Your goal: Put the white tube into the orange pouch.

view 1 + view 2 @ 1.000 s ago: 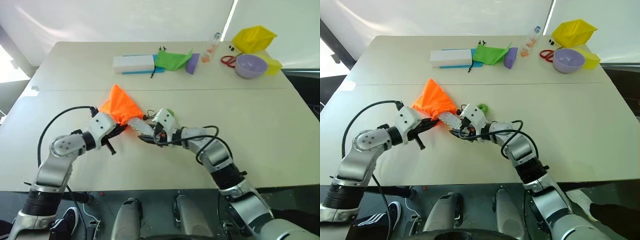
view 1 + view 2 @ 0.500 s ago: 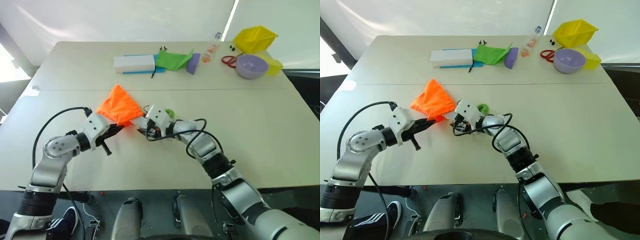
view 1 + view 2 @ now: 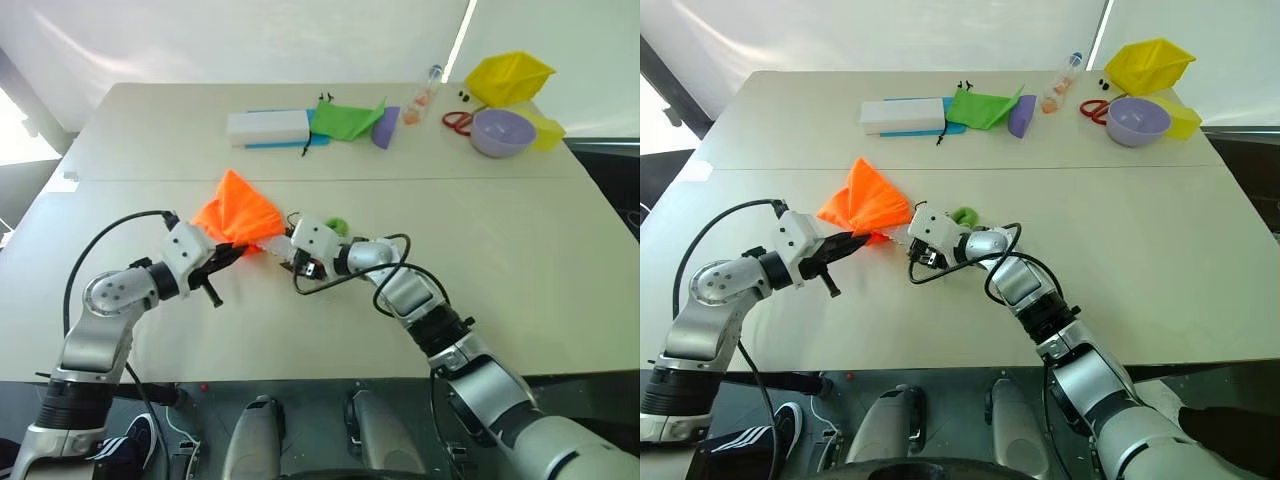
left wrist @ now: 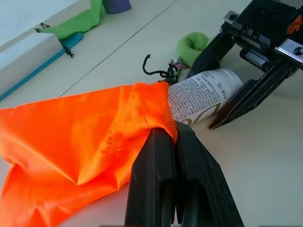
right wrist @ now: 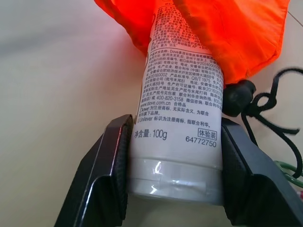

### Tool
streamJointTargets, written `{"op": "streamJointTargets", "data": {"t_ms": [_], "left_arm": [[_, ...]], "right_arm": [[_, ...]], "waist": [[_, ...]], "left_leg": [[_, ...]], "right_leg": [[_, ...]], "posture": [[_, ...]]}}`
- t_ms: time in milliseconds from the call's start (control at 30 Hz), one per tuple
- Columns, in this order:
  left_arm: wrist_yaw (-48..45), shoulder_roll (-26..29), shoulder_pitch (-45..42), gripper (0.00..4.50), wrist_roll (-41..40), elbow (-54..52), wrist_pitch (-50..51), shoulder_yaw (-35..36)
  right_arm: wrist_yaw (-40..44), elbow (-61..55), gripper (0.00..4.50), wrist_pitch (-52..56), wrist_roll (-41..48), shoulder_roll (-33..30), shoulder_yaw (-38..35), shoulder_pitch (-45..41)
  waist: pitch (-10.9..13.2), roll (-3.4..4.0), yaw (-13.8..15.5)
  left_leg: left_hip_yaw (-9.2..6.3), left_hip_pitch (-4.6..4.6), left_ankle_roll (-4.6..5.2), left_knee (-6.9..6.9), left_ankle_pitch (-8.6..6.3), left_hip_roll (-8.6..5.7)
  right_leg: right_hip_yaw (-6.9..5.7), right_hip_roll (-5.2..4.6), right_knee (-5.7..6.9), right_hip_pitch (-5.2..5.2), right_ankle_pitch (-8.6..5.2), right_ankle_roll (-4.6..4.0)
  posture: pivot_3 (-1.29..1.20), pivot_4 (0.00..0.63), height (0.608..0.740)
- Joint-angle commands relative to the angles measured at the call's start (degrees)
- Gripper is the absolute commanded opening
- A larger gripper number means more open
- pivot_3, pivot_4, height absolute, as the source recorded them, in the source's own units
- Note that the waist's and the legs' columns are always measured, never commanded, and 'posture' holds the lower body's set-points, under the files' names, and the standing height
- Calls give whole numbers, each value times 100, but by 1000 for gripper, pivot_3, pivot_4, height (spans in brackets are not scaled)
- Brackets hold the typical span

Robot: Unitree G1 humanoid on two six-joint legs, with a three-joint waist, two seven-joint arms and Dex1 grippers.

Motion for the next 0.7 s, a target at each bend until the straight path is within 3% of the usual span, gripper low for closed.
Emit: {"op": "streamJointTargets", "data": {"t_ms": [33, 400, 700], "left_arm": [[-27, 80, -64, 0, -6, -293, -142, 59], [-78, 209, -38, 0, 4, -384, -98, 96], [-8, 72, -208, 0, -298, -664, 135, 150]], "right_arm": [[-58, -246, 1837, 122, -158, 58, 69, -48], [-128, -607, 1837, 549, 67, -272, -496, 117], [-101, -788, 1837, 278, -377, -369, 87, 218]], "waist": [[0, 0, -5], [0, 0, 13], [0, 1, 1]], "left_leg": [[0, 0, 0, 0, 0, 0], [3, 0, -1, 2, 0, -2], [2, -1, -1, -3, 0, 0]], "right_leg": [[0, 0, 0, 0, 0, 0], [0, -5, -2, 2, 0, -1], [1, 0, -2, -2, 0, 0]], "posture": [[0, 150, 740], [0, 150, 740], [0, 150, 740]]}}
